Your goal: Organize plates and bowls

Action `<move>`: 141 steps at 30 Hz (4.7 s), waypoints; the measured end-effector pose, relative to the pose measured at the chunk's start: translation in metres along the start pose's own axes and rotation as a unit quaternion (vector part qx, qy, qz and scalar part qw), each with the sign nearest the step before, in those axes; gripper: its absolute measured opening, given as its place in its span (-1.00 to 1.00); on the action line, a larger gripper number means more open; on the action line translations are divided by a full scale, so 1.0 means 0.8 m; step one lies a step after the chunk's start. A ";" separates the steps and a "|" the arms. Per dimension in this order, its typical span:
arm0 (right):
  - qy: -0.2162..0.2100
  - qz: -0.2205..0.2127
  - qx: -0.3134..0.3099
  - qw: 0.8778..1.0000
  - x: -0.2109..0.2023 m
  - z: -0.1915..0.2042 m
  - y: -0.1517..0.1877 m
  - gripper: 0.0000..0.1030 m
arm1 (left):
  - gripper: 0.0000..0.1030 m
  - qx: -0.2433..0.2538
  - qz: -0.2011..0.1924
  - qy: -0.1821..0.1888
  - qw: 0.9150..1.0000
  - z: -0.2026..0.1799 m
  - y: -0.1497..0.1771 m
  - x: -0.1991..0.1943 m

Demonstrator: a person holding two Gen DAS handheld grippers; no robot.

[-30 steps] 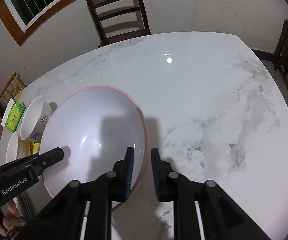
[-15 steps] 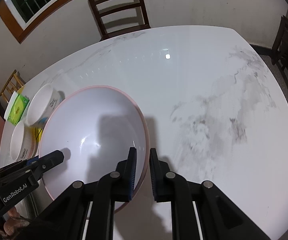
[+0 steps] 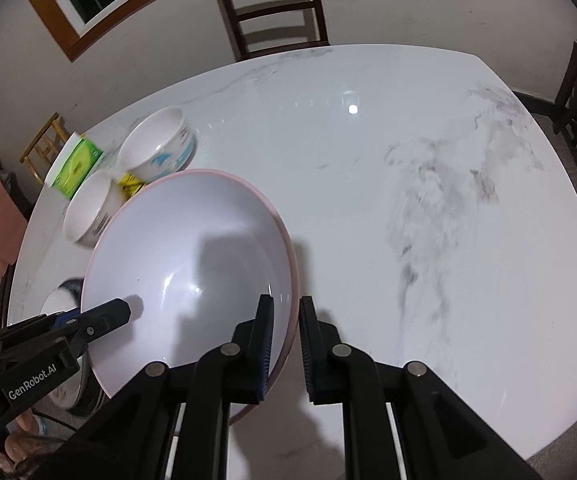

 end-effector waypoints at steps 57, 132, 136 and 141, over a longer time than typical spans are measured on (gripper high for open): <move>0.003 -0.018 0.018 1.000 -0.020 0.008 0.084 -0.39 | -0.35 -0.020 -0.034 -0.015 0.999 0.032 0.096 -0.017; -0.069 0.027 -0.077 0.994 0.121 0.268 -0.097 -0.37 | -0.05 -0.158 -0.095 -0.050 0.982 0.286 -0.084 -0.044; -0.058 0.030 -0.068 0.996 0.143 0.267 -0.107 -0.37 | -0.07 -0.155 -0.089 -0.048 0.983 0.286 -0.101 -0.026; -0.048 0.039 -0.064 0.996 0.164 0.266 -0.109 -0.37 | -0.23 -0.146 -0.072 -0.043 0.986 0.282 -0.110 0.001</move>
Point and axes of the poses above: each gripper's, at about its wrist camera, not at the fingertips, and x roughly the way its jaws point, z to its left, y to its underside, the point moved 4 cm from there along x, roughly the way its jaws point, and after that the axes turned 3 degrees about -z, right-handed, at the moved point
